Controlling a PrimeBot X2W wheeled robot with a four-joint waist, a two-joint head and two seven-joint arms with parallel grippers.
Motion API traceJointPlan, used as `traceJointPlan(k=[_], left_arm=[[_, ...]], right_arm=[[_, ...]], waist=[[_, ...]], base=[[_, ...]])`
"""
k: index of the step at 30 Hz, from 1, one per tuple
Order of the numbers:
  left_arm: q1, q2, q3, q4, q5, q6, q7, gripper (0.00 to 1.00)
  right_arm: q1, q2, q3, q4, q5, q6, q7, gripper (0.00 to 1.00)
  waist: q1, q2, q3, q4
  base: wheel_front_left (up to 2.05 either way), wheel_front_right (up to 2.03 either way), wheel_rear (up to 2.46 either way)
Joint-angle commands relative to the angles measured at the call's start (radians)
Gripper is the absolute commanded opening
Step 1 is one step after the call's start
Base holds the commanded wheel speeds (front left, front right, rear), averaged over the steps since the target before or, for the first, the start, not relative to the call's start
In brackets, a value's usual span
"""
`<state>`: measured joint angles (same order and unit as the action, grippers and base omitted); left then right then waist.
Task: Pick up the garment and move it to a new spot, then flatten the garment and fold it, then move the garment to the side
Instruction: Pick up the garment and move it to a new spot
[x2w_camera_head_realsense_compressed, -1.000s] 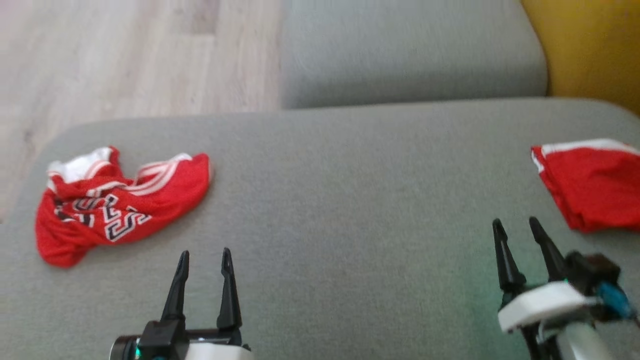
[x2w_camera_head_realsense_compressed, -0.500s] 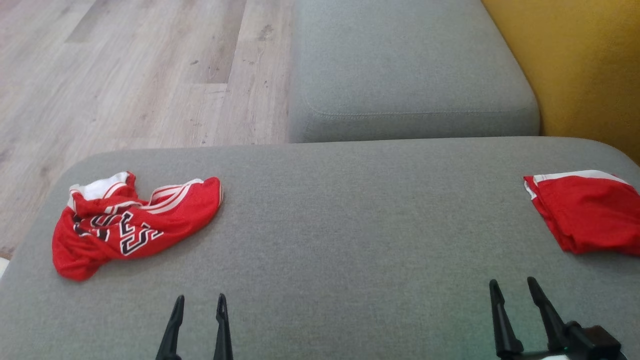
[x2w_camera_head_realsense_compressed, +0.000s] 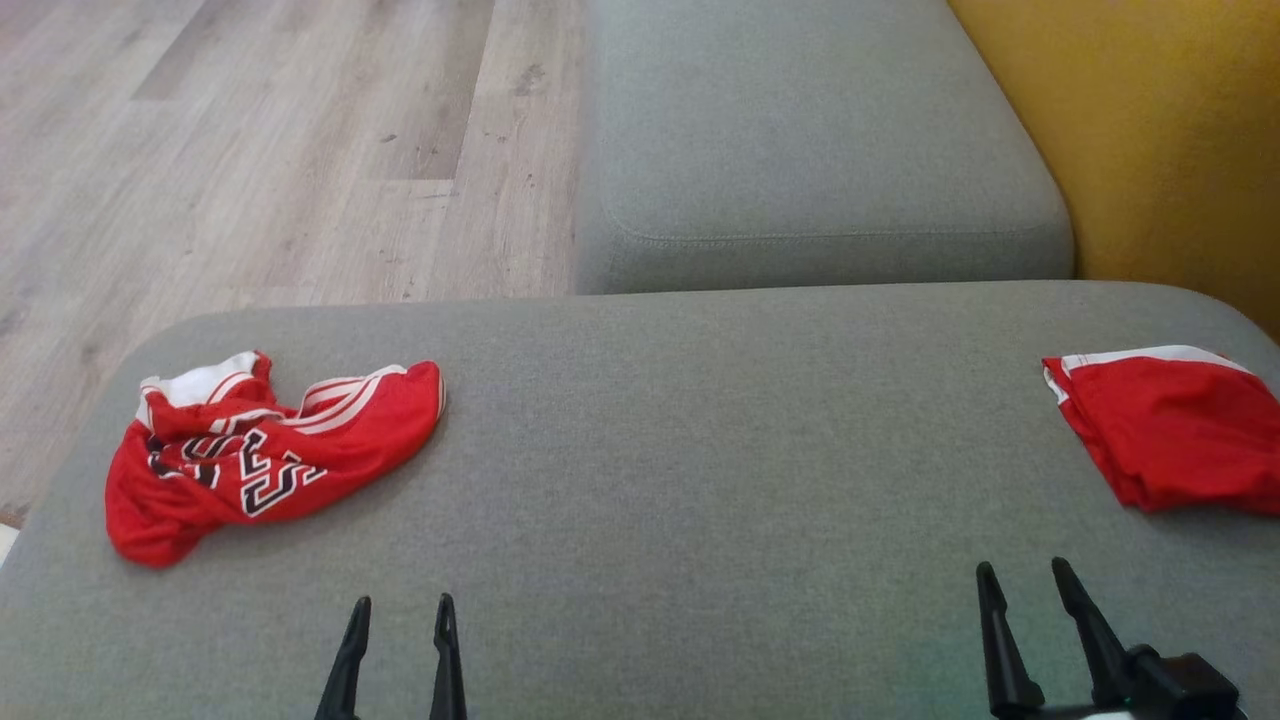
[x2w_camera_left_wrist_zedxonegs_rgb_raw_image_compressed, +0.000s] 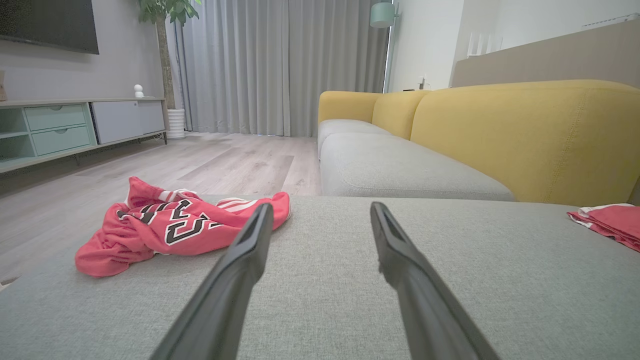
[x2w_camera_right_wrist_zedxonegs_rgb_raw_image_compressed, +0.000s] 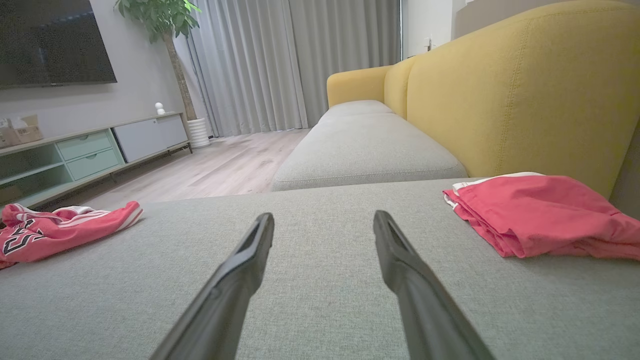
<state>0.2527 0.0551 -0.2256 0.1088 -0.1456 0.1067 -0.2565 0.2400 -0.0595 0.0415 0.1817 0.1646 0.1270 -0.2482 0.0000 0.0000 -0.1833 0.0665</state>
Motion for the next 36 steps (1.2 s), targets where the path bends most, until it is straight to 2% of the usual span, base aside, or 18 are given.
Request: traceJointPlan(k=[1,6,10,26,31,36], left_arm=[[-0.036,-0.005,0.029,-0.036,-0.002,0.007,-0.005,1.0],[-0.039,-0.005,0.025,-0.034,0.002,0.004,-0.005,1.0],[-0.044,-0.005,0.025,-0.037,0.009,0.003,-0.005,1.0],[-0.064,-0.005,0.075,-0.095,0.034,0.023,-0.005,1.0],[-0.078,-0.005,0.101,-0.132,0.037,0.044,-0.005,1.0],[-0.14,-0.002,0.135,-0.177,0.059,0.028,-0.005,1.0]], right_arm=[[-0.028,-0.006,0.018,-0.026,-0.002,0.004,-0.014,1.0],[-0.021,-0.005,0.016,-0.024,0.0,0.004,-0.014,1.0],[-0.015,-0.005,0.017,-0.022,0.003,0.004,-0.014,1.0],[-0.036,0.002,0.024,-0.026,0.015,0.004,-0.014,1.0],[-0.053,-0.019,0.033,-0.021,0.01,0.004,-0.014,1.0],[-0.048,-0.057,0.035,-0.03,0.004,0.004,-0.014,1.0]], waist=[[0.0,0.0,0.001,0.0],[0.0,0.0,-0.001,0.018],[0.0,0.0,0.006,0.06],[0.0,0.0,0.09,0.373],[0.0,0.0,0.134,0.414],[0.0,0.0,0.198,0.432]], base=[[0.0,0.0,0.0],[0.0,0.0,0.0],[0.0,0.0,0.0],[0.0,0.0,0.0],[0.0,0.0,0.0],[0.0,0.0,0.0]])
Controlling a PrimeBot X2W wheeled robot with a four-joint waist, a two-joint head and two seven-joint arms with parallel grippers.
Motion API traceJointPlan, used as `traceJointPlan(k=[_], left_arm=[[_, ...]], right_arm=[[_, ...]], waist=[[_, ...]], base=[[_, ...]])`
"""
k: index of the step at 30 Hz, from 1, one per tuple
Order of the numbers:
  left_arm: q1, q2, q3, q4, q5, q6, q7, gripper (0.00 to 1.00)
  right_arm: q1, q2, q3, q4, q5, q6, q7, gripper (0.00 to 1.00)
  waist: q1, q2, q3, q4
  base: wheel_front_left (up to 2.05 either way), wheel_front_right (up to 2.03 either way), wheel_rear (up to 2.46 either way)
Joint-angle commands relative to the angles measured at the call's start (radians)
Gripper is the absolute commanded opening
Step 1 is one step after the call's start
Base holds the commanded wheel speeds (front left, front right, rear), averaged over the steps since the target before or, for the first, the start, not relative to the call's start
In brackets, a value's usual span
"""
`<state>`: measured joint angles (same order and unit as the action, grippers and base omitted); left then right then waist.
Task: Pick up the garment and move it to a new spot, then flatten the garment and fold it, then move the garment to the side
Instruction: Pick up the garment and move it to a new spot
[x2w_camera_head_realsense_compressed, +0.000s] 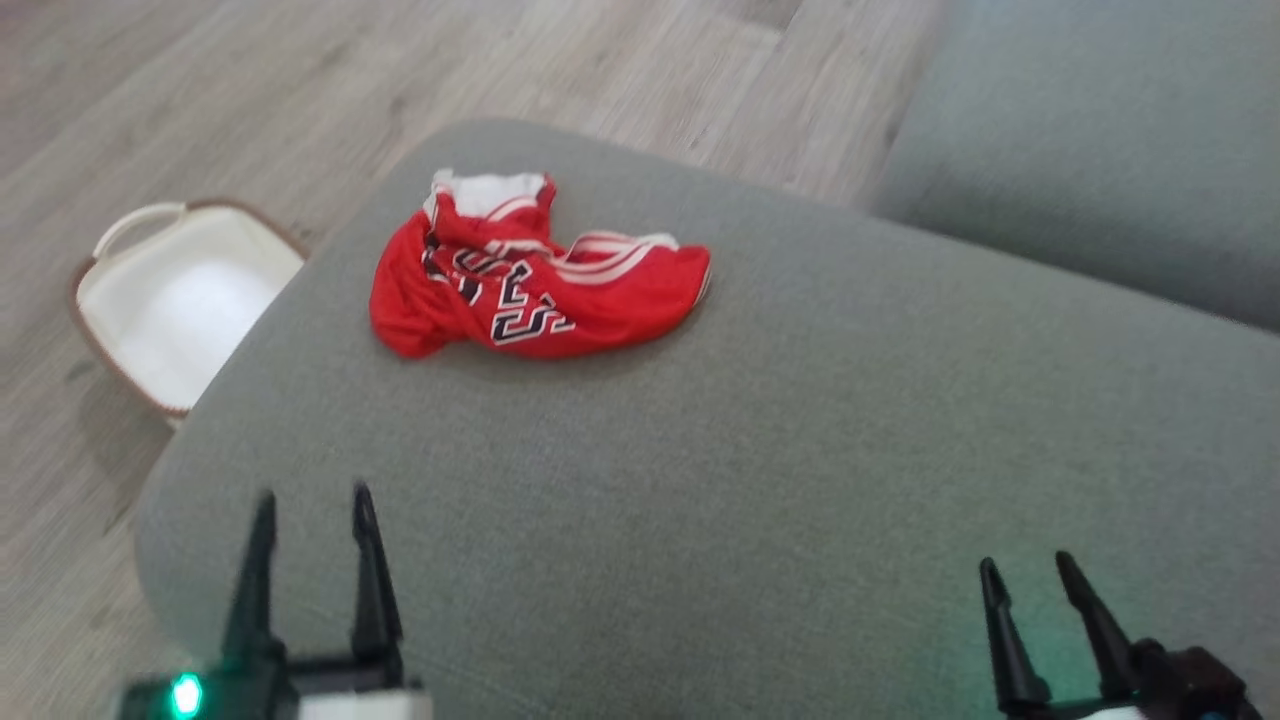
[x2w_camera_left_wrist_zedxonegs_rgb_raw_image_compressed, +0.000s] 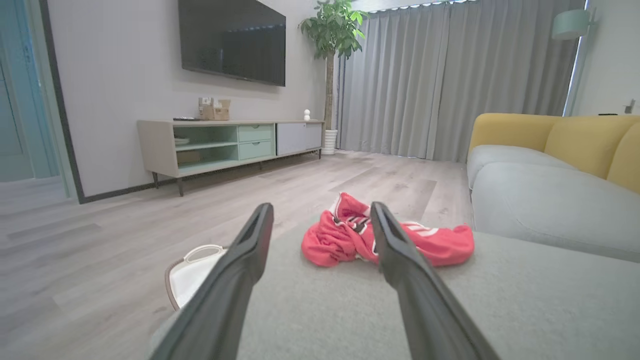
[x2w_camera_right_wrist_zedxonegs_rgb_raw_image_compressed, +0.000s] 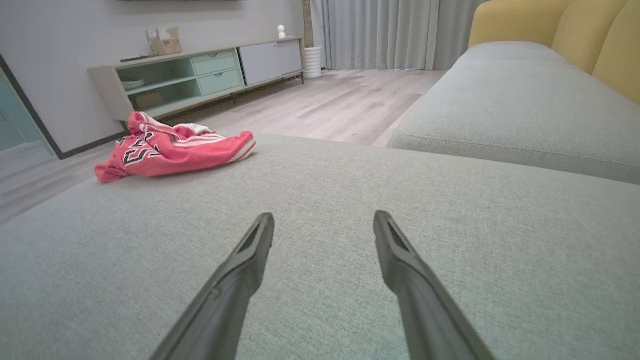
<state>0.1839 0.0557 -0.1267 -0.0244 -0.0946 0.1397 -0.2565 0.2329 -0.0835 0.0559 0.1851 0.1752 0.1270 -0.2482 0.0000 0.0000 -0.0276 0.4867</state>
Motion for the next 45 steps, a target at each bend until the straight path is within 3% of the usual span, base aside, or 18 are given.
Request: traceJointPlan(k=[1,8,12,15,21,26,29,30,31,38,45], left_arm=[[-0.102,0.001,0.043,-0.057,0.012,-0.012,-0.005,1.0],[-0.47,0.043,0.06,-0.059,0.041,-0.087,-0.005,1.0],[-0.714,0.065,0.054,0.14,0.031,-0.133,0.01,1.0],[-0.902,0.062,0.052,0.334,0.007,-0.155,0.097,1.0],[-1.164,0.051,0.066,0.735,-0.016,-0.124,0.345,1.0],[-1.26,0.05,0.094,0.992,-0.059,-0.106,0.48,1.0],[-1.277,0.066,0.084,1.099,-0.042,-0.07,0.511,1.0],[-1.281,0.068,0.081,1.12,-0.041,-0.066,0.506,0.89],[-1.285,0.069,0.087,1.133,-0.049,-0.068,0.487,0.0],[-1.318,0.102,0.064,1.151,-0.039,-0.118,0.305,0.0],[-1.385,0.151,0.019,1.149,-0.01,-0.176,0.181,0.0]], right_arm=[[-0.045,-0.049,0.021,-0.038,-0.009,0.004,-0.014,1.0],[-0.109,-0.206,0.026,-0.079,-0.011,0.004,-0.014,1.0],[-0.152,-0.293,0.029,-0.103,-0.003,0.004,-0.014,1.0],[-0.178,-0.345,0.02,-0.122,0.005,0.004,-0.014,1.0],[-0.2,-0.413,0.004,-0.162,0.017,0.004,-0.014,1.0],[-0.221,-0.439,0.006,-0.184,0.021,0.004,-0.014,1.0],[-0.231,-0.442,0.007,-0.194,0.02,0.004,-0.014,1.0],[-0.235,-0.441,0.004,-0.197,0.02,0.004,-0.014,1.0],[-0.238,-0.438,0.002,-0.201,0.021,0.004,-0.014,1.0],[-0.255,-0.409,0.008,-0.195,0.023,0.004,-0.014,1.0],[-0.271,-0.304,0.052,-0.156,0.025,0.004,-0.014,1.0]], waist=[[0.0,0.0,0.071,0.01],[0.0,0.0,0.287,-0.016],[0.0,0.0,0.388,-0.038],[0.0,0.0,0.455,-0.057],[0.0,0.0,0.551,-0.091],[0.0,0.0,0.602,-0.123],[0.0,0.0,0.614,-0.135],[0.0,0.0,0.616,-0.138],[0.0,0.0,0.616,-0.141],[0.0,0.0,0.565,-0.154],[0.0,0.0,0.388,-0.208]], base=[[0.0,0.0,0.0],[0.0,0.0,0.0],[0.0,0.0,0.0],[0.0,0.0,0.0],[0.0,0.0,0.0],[0.0,0.0,0.0],[0.0,0.0,0.0],[0.0,0.0,0.0],[0.0,0.0,0.0],[0.0,0.0,0.0],[0.0,0.0,0.0]])
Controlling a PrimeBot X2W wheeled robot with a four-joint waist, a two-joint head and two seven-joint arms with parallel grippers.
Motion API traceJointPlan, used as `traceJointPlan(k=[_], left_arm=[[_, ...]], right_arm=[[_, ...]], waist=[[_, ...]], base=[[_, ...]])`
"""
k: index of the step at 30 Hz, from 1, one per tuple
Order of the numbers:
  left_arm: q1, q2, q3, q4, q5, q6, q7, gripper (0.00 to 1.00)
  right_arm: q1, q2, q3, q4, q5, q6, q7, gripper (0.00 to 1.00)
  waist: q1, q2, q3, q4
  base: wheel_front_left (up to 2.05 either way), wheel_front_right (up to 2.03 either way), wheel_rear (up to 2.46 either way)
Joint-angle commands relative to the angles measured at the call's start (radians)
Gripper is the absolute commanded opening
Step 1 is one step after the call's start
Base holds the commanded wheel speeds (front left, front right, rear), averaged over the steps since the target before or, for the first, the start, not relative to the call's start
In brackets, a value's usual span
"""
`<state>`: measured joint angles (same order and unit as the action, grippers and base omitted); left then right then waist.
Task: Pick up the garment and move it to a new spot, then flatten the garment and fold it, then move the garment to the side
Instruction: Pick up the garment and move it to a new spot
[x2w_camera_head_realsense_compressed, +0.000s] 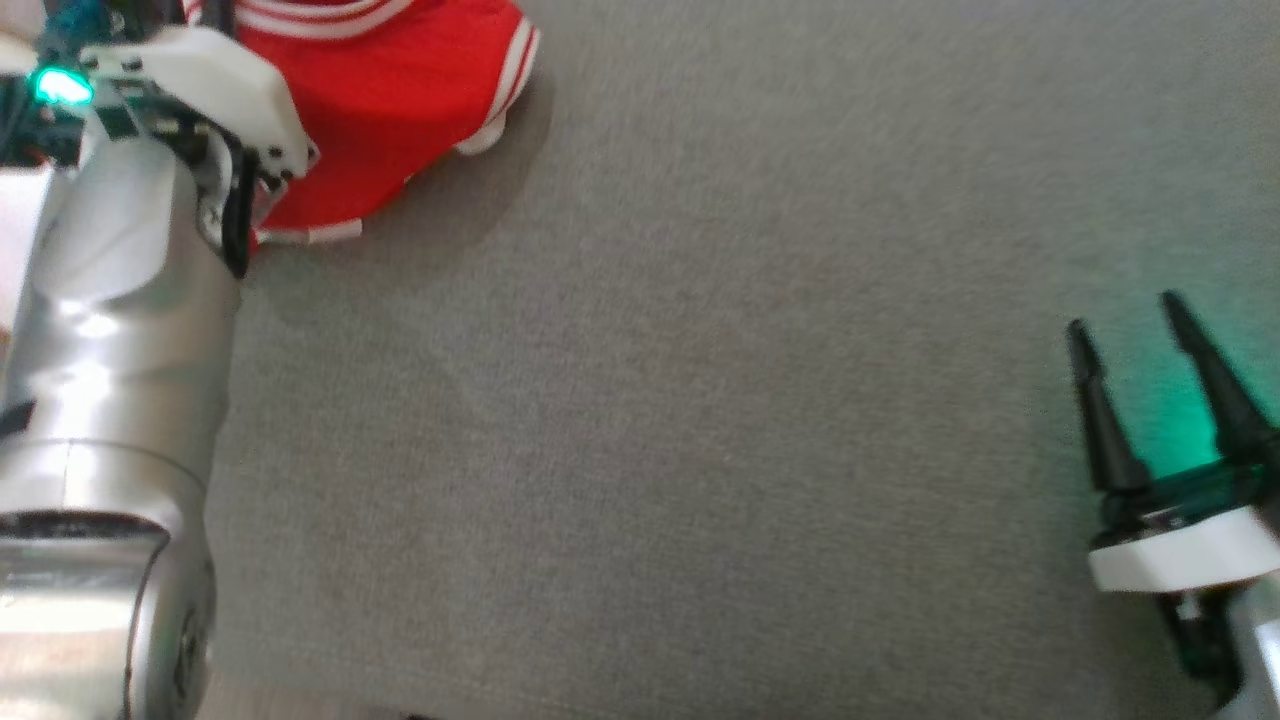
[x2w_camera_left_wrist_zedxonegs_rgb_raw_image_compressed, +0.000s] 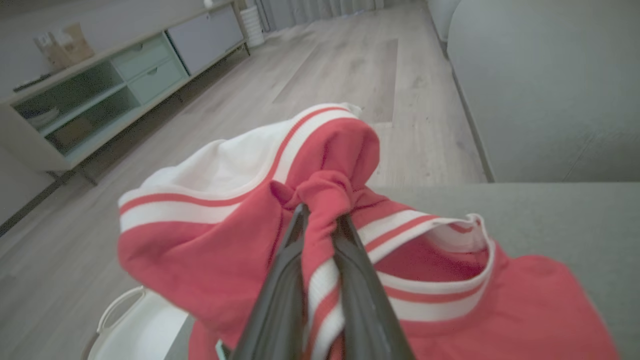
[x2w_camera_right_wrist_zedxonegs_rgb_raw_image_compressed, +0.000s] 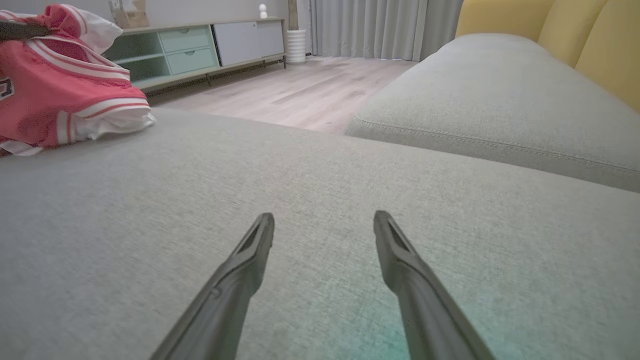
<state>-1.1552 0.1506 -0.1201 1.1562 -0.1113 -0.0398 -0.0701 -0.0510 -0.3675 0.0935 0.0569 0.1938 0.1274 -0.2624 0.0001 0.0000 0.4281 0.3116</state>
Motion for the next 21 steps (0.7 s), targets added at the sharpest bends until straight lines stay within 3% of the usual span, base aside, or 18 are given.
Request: traceJointPlan(k=[1,12,21], left_arm=[[-0.058,0.058,0.003,-0.037,0.013,-0.005,-0.015,0.0],[-0.119,0.015,-0.122,-0.141,0.031,-0.085,-0.05,0.0],[-0.026,-0.038,-0.28,-0.301,-0.127,-0.091,0.017,0.0]], right_arm=[[0.014,-0.003,0.019,-0.021,0.005,0.003,0.001,1.0],[0.066,0.173,0.057,0.032,-0.003,0.003,0.001,1.0],[0.11,0.21,0.039,0.007,-0.016,0.003,0.001,1.0]], waist=[[-0.0001,0.0,-0.097,-0.044],[-0.0001,0.0,-0.387,-0.247],[-0.0001,0.0,-0.442,-0.431]], base=[[0.0,0.0,0.0],[0.0,0.0,0.0],[0.0,0.0,0.0]])
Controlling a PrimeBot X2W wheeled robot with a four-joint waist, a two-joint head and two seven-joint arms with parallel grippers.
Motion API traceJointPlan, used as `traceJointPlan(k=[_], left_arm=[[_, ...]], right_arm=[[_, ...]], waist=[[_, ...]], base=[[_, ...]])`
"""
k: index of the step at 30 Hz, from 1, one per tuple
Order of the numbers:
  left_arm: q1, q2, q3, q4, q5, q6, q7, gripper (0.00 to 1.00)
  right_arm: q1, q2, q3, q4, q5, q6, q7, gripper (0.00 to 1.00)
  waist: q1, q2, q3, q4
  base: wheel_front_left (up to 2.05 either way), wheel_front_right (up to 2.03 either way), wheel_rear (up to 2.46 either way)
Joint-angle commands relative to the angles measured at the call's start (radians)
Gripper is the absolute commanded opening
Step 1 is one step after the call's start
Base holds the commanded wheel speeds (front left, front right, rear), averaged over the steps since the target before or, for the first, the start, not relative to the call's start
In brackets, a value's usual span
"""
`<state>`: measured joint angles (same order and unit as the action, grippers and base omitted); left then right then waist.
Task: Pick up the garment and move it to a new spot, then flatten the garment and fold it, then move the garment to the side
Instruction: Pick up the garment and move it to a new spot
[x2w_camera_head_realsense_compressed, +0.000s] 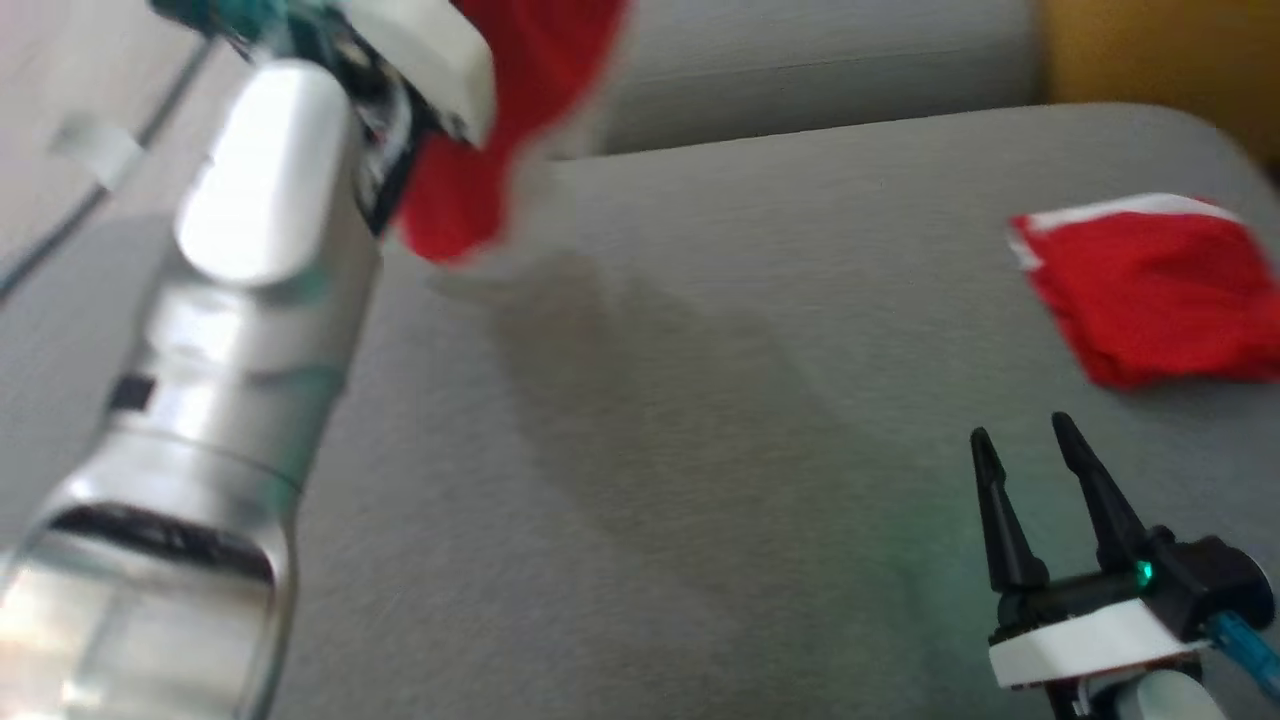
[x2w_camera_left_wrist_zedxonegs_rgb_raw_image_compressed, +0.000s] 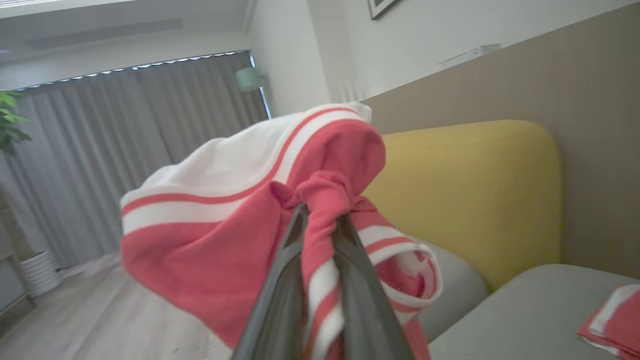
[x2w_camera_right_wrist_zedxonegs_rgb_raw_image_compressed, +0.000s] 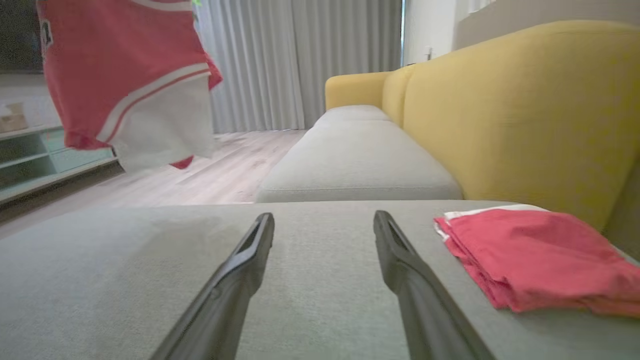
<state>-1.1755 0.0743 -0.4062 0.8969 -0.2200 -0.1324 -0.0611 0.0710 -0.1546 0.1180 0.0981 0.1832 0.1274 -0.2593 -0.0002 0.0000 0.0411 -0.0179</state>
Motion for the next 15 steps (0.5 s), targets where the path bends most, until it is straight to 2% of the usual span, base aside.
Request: traceJointPlan(k=[1,8,15], left_arm=[[0.017,0.04,-0.009,-0.06,-0.04,0.002,0.013,0.0],[0.264,0.022,-0.126,-0.108,-0.149,0.002,-0.021,0.0],[0.467,-0.009,-0.195,-0.015,-0.172,0.013,-0.12,0.0]], right_arm=[[-0.01,-0.001,0.012,-0.037,-0.006,0.003,-0.002,1.0],[-0.007,0.004,0.009,-0.049,-0.003,0.003,-0.002,1.0],[-0.042,0.006,0.022,-0.049,0.008,0.003,-0.002,1.0]], waist=[[0.0002,0.0,-0.053,-0.118],[0.0002,0.0,0.001,-0.187],[0.0002,0.0,0.073,-0.21]], base=[[0.0,0.0,0.0],[0.0,0.0,0.0],[0.0,0.0,0.0]])
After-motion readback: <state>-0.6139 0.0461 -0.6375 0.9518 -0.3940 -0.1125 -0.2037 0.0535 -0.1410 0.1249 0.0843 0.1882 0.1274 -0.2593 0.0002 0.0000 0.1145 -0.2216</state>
